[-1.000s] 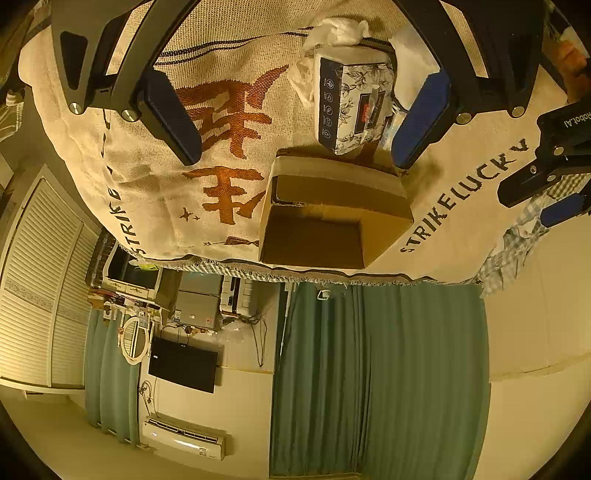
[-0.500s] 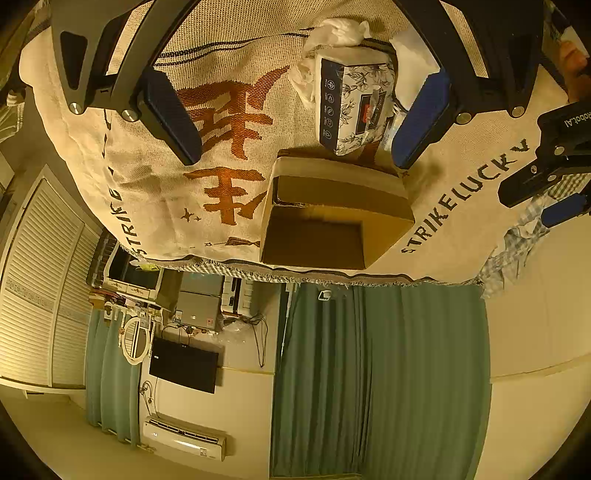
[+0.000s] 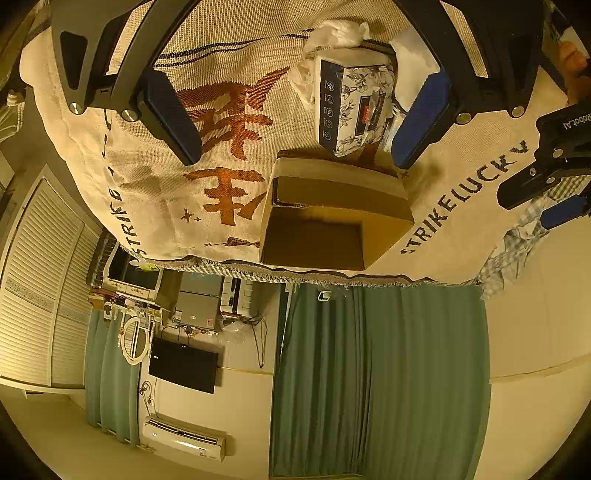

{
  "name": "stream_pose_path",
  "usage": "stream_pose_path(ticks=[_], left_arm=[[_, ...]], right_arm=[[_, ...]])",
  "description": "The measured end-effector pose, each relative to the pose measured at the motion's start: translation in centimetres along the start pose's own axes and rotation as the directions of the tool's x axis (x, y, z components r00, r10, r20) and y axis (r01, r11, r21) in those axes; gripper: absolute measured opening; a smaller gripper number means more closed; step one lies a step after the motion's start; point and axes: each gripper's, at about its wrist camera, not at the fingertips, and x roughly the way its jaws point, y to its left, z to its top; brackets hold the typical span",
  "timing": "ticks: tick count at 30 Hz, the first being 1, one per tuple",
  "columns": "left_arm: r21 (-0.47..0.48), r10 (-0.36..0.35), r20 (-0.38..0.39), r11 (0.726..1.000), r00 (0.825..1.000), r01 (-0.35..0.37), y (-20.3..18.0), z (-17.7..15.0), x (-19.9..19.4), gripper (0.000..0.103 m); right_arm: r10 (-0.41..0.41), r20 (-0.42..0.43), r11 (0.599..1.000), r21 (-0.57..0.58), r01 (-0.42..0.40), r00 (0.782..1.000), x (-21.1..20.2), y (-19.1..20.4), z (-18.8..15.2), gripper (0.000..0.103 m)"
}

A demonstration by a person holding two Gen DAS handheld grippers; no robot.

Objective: Organize soft objects

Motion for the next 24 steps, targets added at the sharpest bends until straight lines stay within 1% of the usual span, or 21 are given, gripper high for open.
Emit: stream_pose_path(ticks=[4,9,12,16,18,20,22,24], left_arm=[[-0.003,0.002,0.016,1.000,1.000,-0.002,0.2,-0.3,-0.7,0.095],[0.004,-0.004,0.041,1.000,0.999,0.003,-0.1,0.1,-2.0,0.095],[0.007,0.000,0.041,1.000,0.999,0.000,-0.5,0.4,-2.4,0.095],[-0.013,-0.006,-0.008,1.000,1.000,0.006,-0.4,-0.1,-1.4,0.095],[-0.024,-0.008,-0.045,1.000,0.999,0.007,-0.2,-0.7,-0.4,0.095],[-0.025,0.002,-0.078,1.000,0.997,-0.004,-0.1,-1.4,0.8,0.095],[-0.020,0.016,-0.118,1.000,0.993,-0.019,0.0,-2.1,2.1,0.095],[-0.023,0.020,-0.159,0.999,0.987,-0.024,0.1,-3.0,3.3,0.095]], right_arm=[[0.004,-0.004,1.000,-0.005,-0.004,1.000,-0.4,0.0,-0.1,0.103],[0.009,-0.005,1.000,-0.025,-0.009,1.000,-1.4,0.5,-0.1,0.103],[0.013,-0.006,0.999,-0.035,-0.014,1.000,-2.0,0.7,-0.1,0.103],[0.025,-0.039,0.998,-0.049,-0.027,0.999,-1.6,0.7,-0.8,0.103],[0.051,-0.085,0.997,-0.047,-0.055,0.995,-0.2,0.8,-1.6,0.103],[0.060,-0.128,0.997,-0.044,-0.066,0.990,1.4,0.9,-2.5,0.103],[0.065,-0.177,0.996,-0.047,-0.074,0.982,3.2,1.2,-3.5,0.103],[0.087,-0.234,0.994,-0.044,-0.100,0.968,5.2,1.6,-4.6,0.103]])
